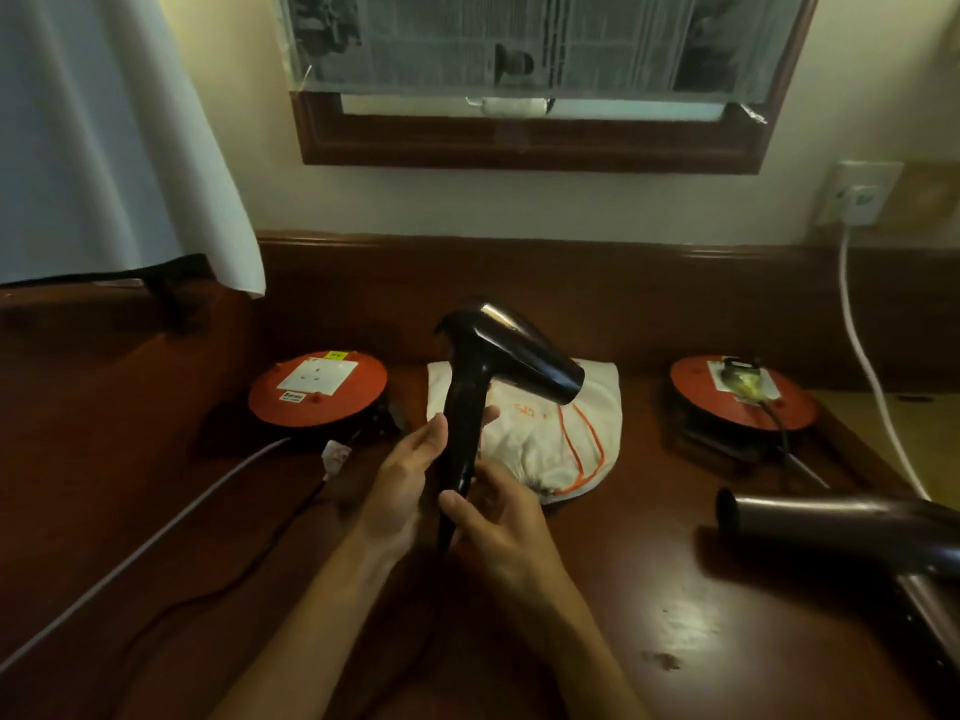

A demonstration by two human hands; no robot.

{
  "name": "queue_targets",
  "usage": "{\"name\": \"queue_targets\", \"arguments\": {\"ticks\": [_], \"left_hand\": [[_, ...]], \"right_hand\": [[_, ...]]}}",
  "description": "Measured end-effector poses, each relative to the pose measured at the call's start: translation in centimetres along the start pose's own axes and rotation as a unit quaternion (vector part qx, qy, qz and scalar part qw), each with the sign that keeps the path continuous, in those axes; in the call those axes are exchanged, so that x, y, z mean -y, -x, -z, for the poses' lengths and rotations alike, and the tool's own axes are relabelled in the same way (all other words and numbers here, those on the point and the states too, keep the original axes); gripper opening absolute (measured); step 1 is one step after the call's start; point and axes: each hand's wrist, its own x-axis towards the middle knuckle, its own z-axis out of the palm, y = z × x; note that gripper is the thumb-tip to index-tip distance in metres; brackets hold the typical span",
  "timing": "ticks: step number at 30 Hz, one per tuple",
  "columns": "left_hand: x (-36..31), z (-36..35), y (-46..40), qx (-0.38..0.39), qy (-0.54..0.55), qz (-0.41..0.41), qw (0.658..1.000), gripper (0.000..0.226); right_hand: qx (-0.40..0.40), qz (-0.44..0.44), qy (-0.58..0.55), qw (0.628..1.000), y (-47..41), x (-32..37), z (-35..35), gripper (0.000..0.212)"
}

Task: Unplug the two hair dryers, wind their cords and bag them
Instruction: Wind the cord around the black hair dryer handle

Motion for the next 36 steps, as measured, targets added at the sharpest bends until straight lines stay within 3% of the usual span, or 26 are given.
{"name": "queue_targets", "arguments": {"ticks": [3, 6, 8, 12, 17, 20, 22, 25, 28, 33, 36], "left_hand": [[-0.2, 1.6, -0.6, 0.029, -0.046, -0.031, 0.998, 0.044], [-0.3, 2.0, -1.6, -0.043, -0.114, -0.087, 0.989, 0.041], [-0.2, 2.5, -1.8, -0.080, -0.113, -0.095, 0.986, 0.050], [0.3, 3.7, -1.1, -0.037, -0.001, -0.038, 0.999, 0.082], [0.6, 4.4, -0.7, 0.006, 0.046, -0.024, 0.999, 0.051], [0.9, 4.7, -0.6, 0.007, 0.000, -0.024, 1.000, 0.045], [1.4, 4.4, -0.4, -0.049, -0.083, -0.038, 0.995, 0.039], [2.0, 2.8, 1.1, -0.097, -0.308, -0.082, 0.943, 0.024], [2.6, 1.3, 4.9, -0.082, -0.449, -0.080, 0.886, 0.030], [3.6, -0.7, 10.9, 0.041, -0.629, 0.033, 0.775, 0.054], [2.3, -1.7, 11.5, 0.051, -0.631, 0.055, 0.772, 0.032]], "right_hand": [[-0.024, 0.038, 0.139, 0.989, -0.2, -0.7, 0.3, 0.036], [-0.078, 0.054, 0.229, 0.969, 0.0, -0.8, 0.3, 0.026], [-0.110, 0.061, 0.241, 0.962, 0.0, -0.9, 0.3, 0.025], [-0.076, 0.023, 0.191, 0.978, -0.7, -0.7, 1.1, 0.031], [0.044, -0.111, 0.156, 0.981, -4.0, 2.0, 2.3, 0.035], [0.074, -0.082, 0.196, 0.974, -4.6, 1.7, 2.7, 0.036], [0.055, -0.046, 0.176, 0.982, -4.0, 0.6, 2.7, 0.032], [0.016, -0.004, 0.165, 0.986, -3.9, -0.9, 3.9, 0.026], [0.004, 0.024, 0.190, 0.982, -4.4, -1.9, 5.2, 0.030], [-0.004, -0.012, 0.182, 0.983, -3.9, -1.9, 5.0, 0.040], [-0.021, -0.003, 0.187, 0.982, -3.8, -1.9, 5.0, 0.044]]}}
